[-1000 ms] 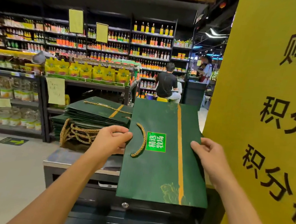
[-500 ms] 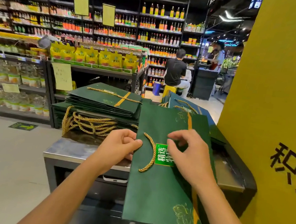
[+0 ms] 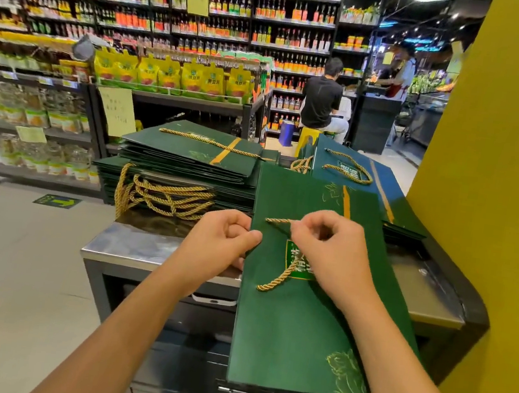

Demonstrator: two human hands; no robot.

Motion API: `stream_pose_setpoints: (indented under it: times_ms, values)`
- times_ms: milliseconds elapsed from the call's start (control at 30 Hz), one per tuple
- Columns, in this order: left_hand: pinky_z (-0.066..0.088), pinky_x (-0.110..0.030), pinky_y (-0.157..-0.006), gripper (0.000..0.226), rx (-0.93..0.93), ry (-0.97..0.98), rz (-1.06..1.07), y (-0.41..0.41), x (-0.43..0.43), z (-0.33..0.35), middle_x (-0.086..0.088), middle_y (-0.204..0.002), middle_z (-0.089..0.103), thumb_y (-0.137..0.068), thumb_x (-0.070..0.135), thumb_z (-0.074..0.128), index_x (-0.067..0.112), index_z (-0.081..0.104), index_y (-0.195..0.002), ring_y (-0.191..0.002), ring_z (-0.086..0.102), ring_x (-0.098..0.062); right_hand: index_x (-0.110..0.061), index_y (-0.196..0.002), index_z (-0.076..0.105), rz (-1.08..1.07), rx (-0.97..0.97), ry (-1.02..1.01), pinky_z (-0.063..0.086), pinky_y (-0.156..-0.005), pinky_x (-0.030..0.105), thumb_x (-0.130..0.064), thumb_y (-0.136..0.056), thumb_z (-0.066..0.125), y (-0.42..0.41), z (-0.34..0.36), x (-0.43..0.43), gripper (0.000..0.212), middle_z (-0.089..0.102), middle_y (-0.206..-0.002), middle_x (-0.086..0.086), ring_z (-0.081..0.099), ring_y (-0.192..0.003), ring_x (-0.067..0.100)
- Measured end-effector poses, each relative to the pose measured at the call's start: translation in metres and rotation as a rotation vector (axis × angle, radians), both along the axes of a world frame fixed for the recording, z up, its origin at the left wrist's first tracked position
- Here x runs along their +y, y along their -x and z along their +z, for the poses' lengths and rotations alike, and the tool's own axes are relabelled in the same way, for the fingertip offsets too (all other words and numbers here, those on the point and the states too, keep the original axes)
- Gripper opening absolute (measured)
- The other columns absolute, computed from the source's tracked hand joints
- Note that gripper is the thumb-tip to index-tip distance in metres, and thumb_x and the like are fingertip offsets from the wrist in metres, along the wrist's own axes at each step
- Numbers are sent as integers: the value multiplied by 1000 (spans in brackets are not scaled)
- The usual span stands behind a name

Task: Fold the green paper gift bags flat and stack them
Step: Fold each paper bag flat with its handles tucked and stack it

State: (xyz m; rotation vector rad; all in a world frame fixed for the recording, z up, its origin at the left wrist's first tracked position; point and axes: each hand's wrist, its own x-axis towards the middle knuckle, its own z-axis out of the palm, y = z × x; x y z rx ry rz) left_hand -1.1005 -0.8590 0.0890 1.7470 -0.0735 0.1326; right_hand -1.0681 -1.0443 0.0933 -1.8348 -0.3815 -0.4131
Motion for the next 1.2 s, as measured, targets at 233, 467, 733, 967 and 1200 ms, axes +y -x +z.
stream_pose_setpoints:
  times_ms: [233,467,733,967,1200]
  values:
    - [59,-28,-60,10,-12,8,3,1,-1,-1,-17,-87,77,-100,7,60,1,65,-105,-75,75,-21,-12,-68,70,63,227,-391,49,-70,38,-7,-85,72,-3,2,-11,17,56,-64,5,53,-68,20]
    - [60,-26,-61,11,8,18,37,3,-2,2,-17,-88,77,-99,6,61,-3,67,-104,-75,76,-19,-25,-101,70,155,-65,26,36,-59,22,-20,-85,80,9,7,-27,19,42,-65,0,40,-61,12]
    - [57,-24,-56,8,12,15,22,2,1,3,-11,-79,76,-99,6,62,3,69,-97,-65,71,-15,-35,-102,80,435,-94,433,25,-59,22,-42,-81,80,18,-7,-31,22,35,-58,-2,31,-56,14]
    - [57,-23,-58,11,-20,12,21,3,0,0,-17,-88,76,-99,6,60,-1,68,-104,-72,71,-16,-20,-88,77,342,-30,129,29,-55,26,-21,-91,73,15,-7,-35,5,34,-58,9,30,-57,19]
    - [60,-25,-63,13,-44,11,-10,4,0,1,-16,-92,78,-101,6,57,1,68,-106,-77,73,-18,-12,-94,66,289,173,-654,33,-64,27,-23,-84,66,4,-7,-43,15,43,-60,-3,30,-55,10]
